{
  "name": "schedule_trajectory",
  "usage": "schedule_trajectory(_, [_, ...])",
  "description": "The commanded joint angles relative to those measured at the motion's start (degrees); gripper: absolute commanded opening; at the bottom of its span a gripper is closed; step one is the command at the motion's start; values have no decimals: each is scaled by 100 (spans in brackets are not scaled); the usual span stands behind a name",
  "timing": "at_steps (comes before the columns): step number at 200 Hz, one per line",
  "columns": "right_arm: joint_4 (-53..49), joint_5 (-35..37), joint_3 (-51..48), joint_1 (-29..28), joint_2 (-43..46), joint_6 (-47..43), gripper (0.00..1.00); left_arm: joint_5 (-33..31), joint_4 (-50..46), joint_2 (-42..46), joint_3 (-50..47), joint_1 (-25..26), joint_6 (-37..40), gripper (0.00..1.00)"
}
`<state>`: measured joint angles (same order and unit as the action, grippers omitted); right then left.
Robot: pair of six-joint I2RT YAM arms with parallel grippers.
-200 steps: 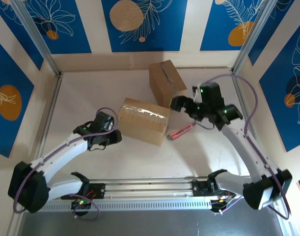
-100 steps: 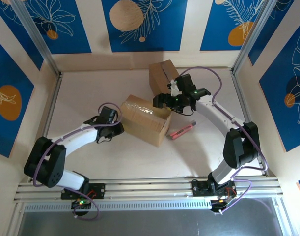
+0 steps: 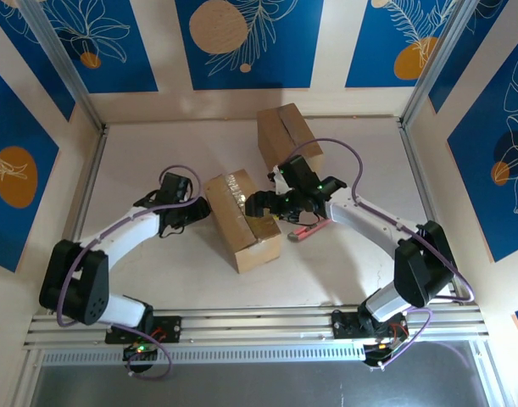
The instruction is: Unpack the express box
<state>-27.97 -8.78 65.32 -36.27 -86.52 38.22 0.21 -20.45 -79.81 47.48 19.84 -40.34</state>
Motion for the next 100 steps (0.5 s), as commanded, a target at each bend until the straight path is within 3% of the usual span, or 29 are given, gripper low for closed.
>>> schedule_trajectory(1, [-147, 309, -63, 10, 192, 220, 96, -450, -1261, 593, 367, -67, 339, 78])
schedule_trajectory(21, [-187, 413, -30, -3, 184, 214, 96, -358, -1890, 1190, 532, -58, 438, 87])
schedule_trajectory(52, [-189, 416, 42, 7, 84, 147, 96, 616, -2350, 1757, 1196, 54, 582, 90])
schedule_trajectory(76, [-328, 492, 125, 8, 112, 42, 96, 680, -2842, 1393, 2117, 468, 727, 94])
schedule_trajectory(100, [-593, 778, 148, 6, 315, -72, 97, 298, -3286, 569, 3007, 1063, 795, 96])
